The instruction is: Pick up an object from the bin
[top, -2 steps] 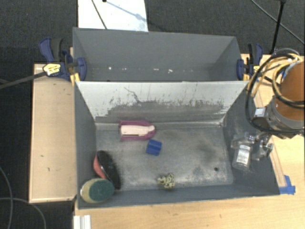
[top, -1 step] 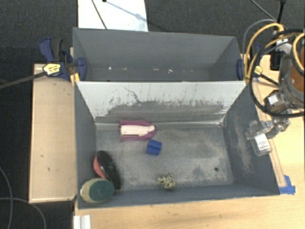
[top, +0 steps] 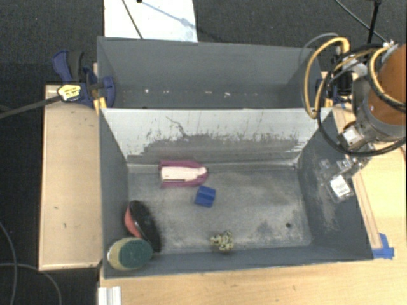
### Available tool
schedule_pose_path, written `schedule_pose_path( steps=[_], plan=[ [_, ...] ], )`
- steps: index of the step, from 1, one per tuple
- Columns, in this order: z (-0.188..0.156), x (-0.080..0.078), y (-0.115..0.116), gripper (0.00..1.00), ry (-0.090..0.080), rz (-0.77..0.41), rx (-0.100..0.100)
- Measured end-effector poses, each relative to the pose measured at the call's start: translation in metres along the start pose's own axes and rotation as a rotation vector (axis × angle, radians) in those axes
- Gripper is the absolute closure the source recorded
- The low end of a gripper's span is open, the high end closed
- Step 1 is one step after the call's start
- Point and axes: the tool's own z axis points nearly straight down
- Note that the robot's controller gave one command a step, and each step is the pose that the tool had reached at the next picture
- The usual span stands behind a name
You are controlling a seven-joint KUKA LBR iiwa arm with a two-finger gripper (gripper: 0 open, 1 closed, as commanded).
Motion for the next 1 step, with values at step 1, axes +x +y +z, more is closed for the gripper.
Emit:
schedule_pose_path(
  steps=[1],
  plan=[
    [0.0401, -0.0002, 0.0111, 1.0, 0.0, -0.145, 0.0]
  ],
)
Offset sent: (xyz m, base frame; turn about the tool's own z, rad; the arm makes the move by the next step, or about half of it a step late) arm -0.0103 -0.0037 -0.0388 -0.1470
